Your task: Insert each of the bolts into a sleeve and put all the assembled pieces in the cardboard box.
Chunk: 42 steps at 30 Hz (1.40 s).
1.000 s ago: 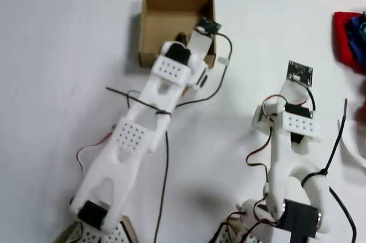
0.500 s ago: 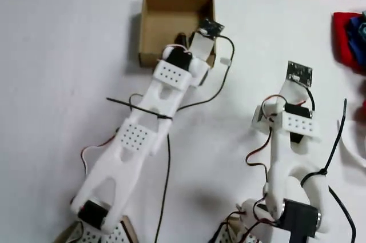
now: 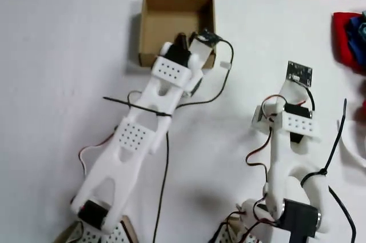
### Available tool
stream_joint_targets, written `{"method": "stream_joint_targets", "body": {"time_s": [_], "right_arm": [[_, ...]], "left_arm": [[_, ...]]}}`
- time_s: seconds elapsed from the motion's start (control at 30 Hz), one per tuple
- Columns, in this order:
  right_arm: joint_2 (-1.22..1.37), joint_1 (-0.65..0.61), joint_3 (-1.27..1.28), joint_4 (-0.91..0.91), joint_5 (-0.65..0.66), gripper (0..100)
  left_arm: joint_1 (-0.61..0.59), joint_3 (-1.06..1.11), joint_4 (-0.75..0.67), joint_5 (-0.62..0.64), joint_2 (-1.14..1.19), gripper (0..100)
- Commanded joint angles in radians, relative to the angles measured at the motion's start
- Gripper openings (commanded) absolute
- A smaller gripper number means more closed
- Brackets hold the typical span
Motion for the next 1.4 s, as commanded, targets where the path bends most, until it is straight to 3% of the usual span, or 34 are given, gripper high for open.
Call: {"method": "stream_joint_targets", "body": {"time_s": [0.0,0.2,0.33,0.77,0.9,1.07,1.23,1.37], "right_arm": [[-0.048,0.010,-0.005,-0.016,-0.002,2.0],[-0.048,0.010,-0.005,-0.016,-0.002,2.0],[-0.048,0.010,-0.005,-0.016,-0.002,2.0],[-0.048,0.010,-0.005,-0.016,-0.003,2.0],[-0.048,0.010,-0.005,-0.016,-0.003,2.0],[-0.051,0.010,-0.005,-0.016,-0.003,2.0],[-0.058,0.012,-0.005,-0.013,-0.003,2.0],[-0.059,0.012,-0.005,-0.010,0.005,2.0]], "left_arm": [[0.054,0.174,0.023,-0.008,-0.235,2],[0.081,0.671,0.012,0.063,-0.499,3],[0.068,0.839,-0.046,0.071,-0.519,9],[0.044,0.857,-0.100,0.023,-0.442,13],[0.049,0.857,-0.098,0.023,-0.442,2],[0.048,0.855,-0.087,0.023,-0.457,3],[0.043,0.766,0.012,0.021,-0.545,3],[0.034,0.753,0.015,-0.003,-0.744,3]]}}
